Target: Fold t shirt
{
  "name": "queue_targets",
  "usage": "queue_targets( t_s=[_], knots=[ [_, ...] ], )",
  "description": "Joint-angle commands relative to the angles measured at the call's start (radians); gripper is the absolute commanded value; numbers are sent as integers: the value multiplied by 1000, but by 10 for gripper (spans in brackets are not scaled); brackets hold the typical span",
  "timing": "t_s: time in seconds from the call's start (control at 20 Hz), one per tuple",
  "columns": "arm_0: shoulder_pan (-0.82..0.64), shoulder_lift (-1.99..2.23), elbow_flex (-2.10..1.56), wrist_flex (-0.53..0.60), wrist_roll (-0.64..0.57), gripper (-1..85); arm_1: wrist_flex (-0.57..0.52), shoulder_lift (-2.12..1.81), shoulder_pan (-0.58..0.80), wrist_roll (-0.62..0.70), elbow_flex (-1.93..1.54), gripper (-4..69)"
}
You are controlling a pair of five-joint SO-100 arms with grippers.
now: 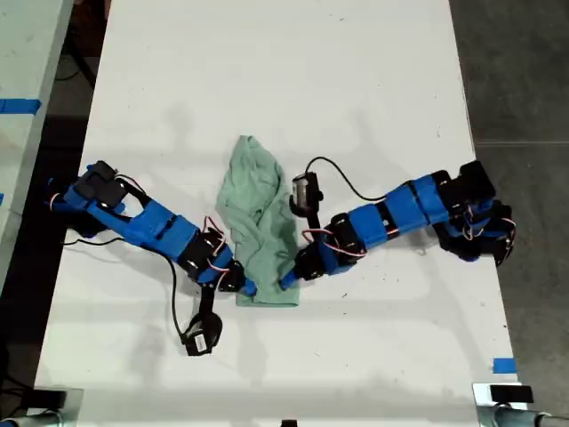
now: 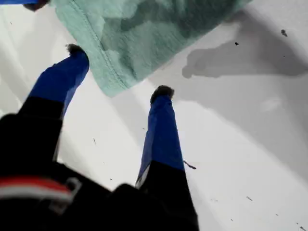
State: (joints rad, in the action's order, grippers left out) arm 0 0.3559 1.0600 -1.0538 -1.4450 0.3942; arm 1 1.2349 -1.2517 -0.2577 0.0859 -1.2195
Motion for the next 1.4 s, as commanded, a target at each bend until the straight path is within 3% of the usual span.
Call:
queue_targets(
  t_s=[0.0, 0.25, 0.35, 0.85, 0.9, 0.95, 1.0, 1.35],
  knots=[
    [-41, -17, 46, 40, -9, 269, 12, -6, -17, -5, 64, 275],
    [-46, -75, 66, 163, -112, 48, 12, -6, -23, -11, 61, 275],
    [-32, -83, 67, 189, -141, -2, 15, -6, -28, -17, 60, 272],
    [-23, -48, 67, 192, -181, -2, -60, 179, -66, 0, 258, 248],
    [-23, -46, 67, 190, -183, -2, -69, 192, -66, -2, 261, 211],
    [-21, -43, 67, 190, -184, -2, -69, 196, -66, -14, 252, 73],
    [-20, -38, 67, 190, -186, -2, -71, 196, -64, -14, 244, 12],
    [67, 127, 83, 273, -327, -2, 6, 213, -126, 89, 468, 13]
  ],
)
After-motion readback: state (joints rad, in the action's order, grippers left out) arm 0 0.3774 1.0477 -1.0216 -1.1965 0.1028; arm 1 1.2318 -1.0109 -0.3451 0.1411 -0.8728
